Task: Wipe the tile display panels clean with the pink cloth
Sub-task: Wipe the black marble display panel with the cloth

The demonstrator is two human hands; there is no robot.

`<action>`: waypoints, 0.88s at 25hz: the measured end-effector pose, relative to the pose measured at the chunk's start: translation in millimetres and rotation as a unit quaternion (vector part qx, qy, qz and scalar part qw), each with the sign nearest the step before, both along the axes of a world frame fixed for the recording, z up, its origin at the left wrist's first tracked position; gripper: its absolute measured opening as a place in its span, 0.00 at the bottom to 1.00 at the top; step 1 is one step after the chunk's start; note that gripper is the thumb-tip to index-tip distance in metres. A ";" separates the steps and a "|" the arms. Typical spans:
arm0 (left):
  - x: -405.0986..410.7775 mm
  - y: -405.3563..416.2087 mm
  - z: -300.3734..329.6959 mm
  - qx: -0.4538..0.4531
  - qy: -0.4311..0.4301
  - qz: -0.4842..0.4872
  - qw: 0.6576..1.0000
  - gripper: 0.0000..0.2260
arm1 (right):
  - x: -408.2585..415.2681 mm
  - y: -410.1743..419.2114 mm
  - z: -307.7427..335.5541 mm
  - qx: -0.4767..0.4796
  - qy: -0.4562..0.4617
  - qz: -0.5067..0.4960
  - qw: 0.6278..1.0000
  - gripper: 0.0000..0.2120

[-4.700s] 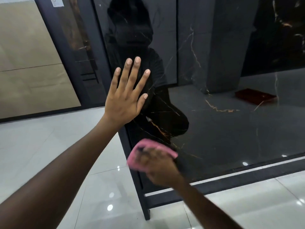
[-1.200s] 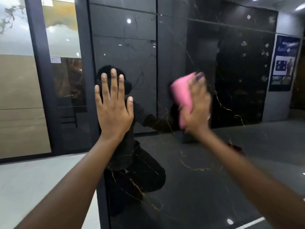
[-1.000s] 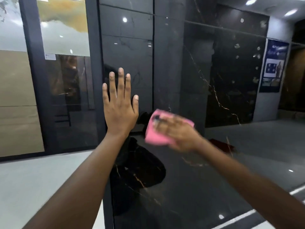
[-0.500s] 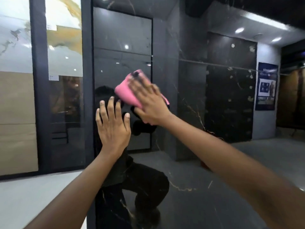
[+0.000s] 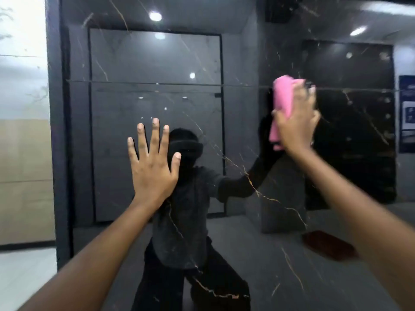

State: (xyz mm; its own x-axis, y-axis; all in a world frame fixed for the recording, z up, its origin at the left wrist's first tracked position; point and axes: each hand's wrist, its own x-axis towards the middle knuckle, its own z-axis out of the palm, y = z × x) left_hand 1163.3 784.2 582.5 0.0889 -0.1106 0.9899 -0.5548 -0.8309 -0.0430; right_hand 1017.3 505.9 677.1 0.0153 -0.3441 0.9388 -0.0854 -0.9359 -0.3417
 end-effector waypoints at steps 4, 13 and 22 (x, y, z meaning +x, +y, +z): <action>-7.5 2.6 8.2 -0.001 0.018 0.011 1.000 0.30 | 28.5 84.3 -145.0 -0.420 0.164 0.017 0.892 0.38; -31.9 2.9 -2.3 0.039 0.036 -0.011 0.999 0.30 | -33.9 -62.1 -16.3 0.005 -0.016 -0.001 1.000 0.37; -5.4 -0.5 -142.9 0.056 0.017 -0.008 0.998 0.26 | 22.0 82.5 -257.7 -0.553 0.245 0.085 0.791 0.33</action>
